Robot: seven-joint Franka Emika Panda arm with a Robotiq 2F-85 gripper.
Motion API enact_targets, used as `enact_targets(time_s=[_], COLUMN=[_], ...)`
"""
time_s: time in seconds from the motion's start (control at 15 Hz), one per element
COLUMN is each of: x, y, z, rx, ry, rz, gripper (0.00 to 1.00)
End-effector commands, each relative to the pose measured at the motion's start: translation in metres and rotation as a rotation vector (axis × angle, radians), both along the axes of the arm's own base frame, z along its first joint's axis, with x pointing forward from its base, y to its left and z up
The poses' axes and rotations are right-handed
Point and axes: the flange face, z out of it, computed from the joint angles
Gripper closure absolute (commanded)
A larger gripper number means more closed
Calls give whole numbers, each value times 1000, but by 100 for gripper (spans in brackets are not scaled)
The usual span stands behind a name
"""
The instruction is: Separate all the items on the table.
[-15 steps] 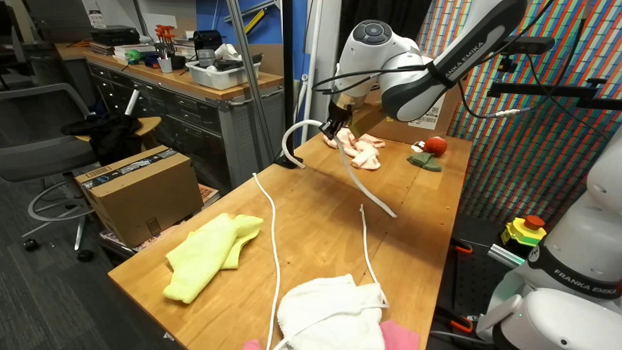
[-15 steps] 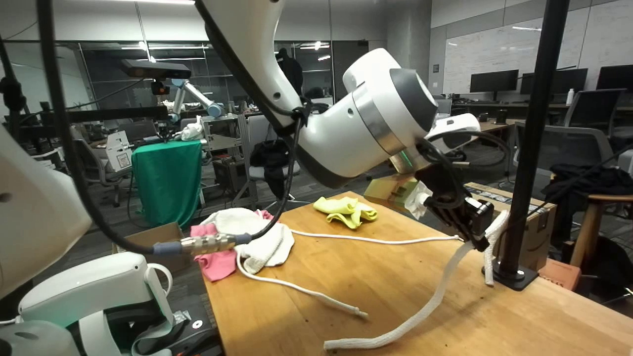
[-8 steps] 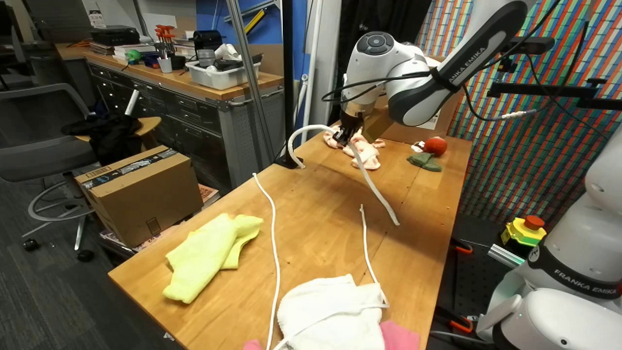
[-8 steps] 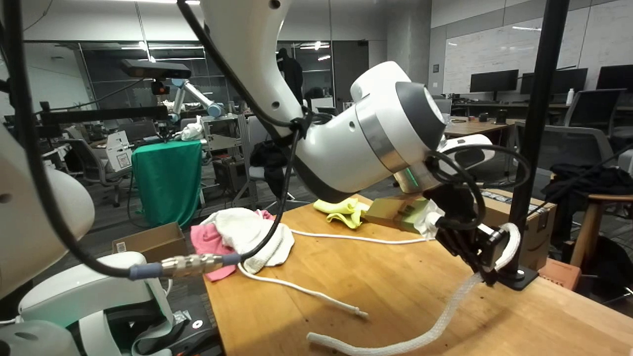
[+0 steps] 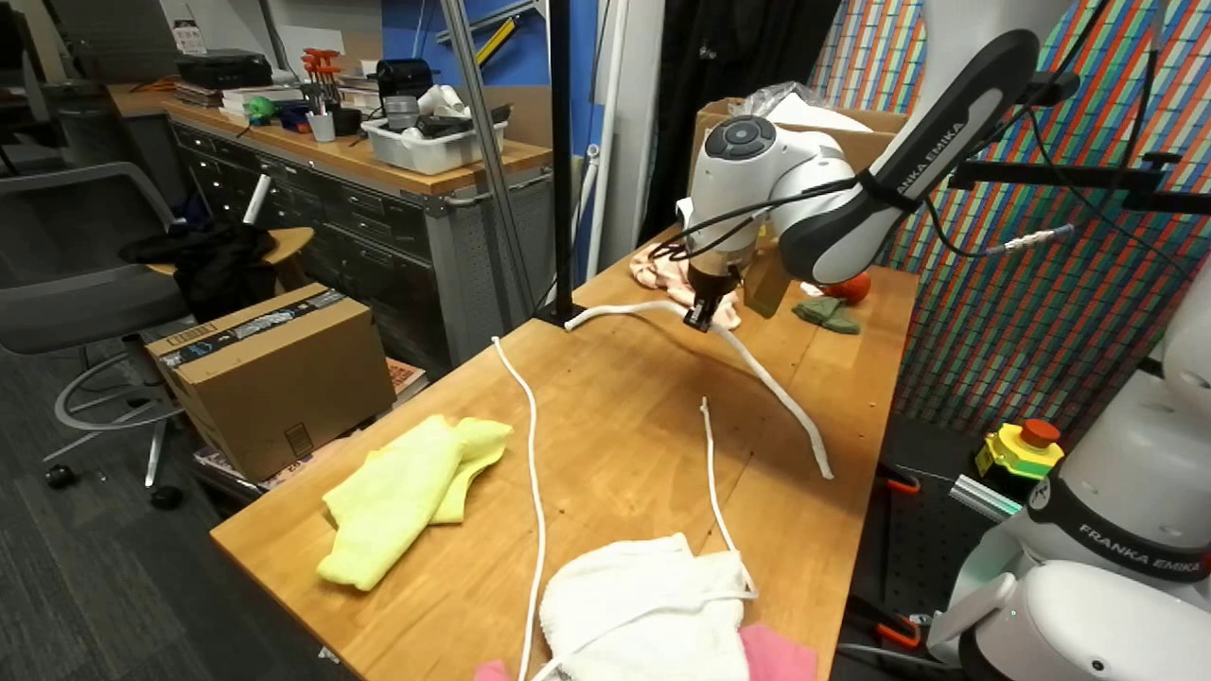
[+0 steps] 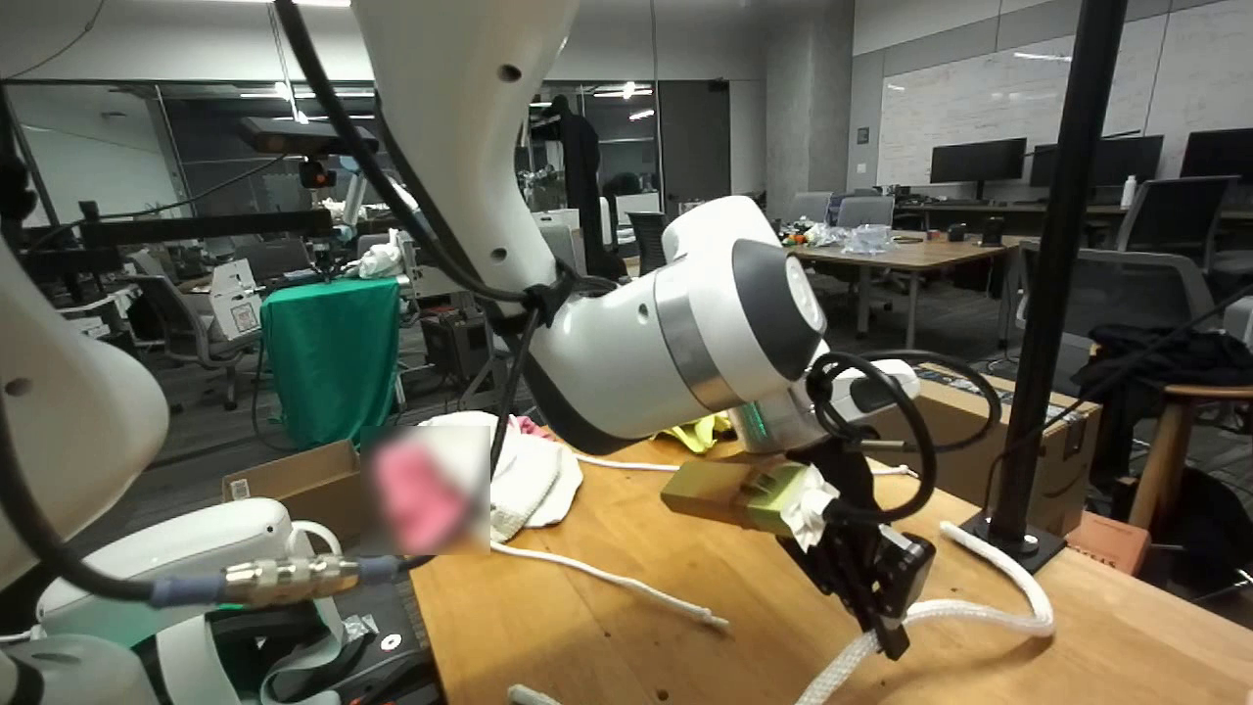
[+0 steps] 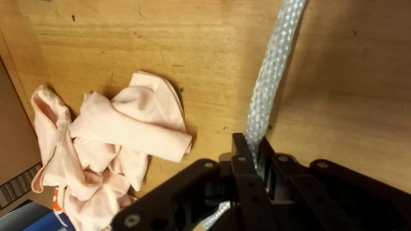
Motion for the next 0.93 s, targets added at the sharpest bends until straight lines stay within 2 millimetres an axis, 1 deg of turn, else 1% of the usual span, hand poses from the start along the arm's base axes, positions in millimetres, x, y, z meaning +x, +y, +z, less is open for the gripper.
enact_targets(time_s=[0.0, 0.13, 0.27, 0.6, 0.67, 0.8, 0.87], x=[-13, -18, -22, -25, -24, -24, -23], y=[6, 8, 6, -7, -9, -11, -12], z=[-7, -10, -13, -15, -14, -13, -13], rx=[-4, 0, 1, -11, -9, -6, -5], ry=[70, 102, 134, 171, 172, 173, 174], rz=[64, 88, 103, 94, 94, 92, 91], gripper=[93, 93, 93, 93, 92, 64, 58])
